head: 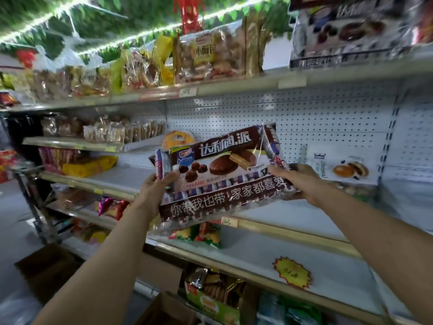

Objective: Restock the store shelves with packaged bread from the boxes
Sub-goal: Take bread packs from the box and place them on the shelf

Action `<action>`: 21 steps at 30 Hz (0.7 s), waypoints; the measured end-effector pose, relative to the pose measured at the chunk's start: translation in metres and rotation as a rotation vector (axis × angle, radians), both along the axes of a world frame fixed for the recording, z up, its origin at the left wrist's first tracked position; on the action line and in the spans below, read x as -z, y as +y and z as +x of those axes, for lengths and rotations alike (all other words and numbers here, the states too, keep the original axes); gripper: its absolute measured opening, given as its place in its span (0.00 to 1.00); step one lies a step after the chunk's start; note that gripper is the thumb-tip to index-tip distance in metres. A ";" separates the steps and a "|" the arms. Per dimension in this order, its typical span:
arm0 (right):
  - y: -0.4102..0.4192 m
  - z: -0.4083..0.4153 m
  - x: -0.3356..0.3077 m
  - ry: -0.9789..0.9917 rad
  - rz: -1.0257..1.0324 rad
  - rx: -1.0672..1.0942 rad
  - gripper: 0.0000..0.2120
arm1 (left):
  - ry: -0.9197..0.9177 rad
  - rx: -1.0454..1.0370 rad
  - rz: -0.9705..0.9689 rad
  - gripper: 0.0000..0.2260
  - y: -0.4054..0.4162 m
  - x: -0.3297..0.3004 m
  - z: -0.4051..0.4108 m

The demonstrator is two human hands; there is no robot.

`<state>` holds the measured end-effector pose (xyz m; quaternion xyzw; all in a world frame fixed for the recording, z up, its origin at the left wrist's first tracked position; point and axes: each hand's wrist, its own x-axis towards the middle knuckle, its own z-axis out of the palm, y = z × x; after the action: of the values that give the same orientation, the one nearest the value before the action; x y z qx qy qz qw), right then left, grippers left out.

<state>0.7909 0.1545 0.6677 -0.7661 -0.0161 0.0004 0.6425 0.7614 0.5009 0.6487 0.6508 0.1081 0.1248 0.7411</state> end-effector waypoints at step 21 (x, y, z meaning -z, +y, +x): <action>-0.088 -0.034 -0.081 -0.304 -0.025 0.240 0.21 | -0.349 0.113 0.404 0.18 -0.110 -0.095 0.037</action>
<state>0.7571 0.0666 0.7484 -0.7616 -0.0215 -0.1921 0.6185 0.7981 0.3907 0.7437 0.7591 -0.0847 0.2124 0.6094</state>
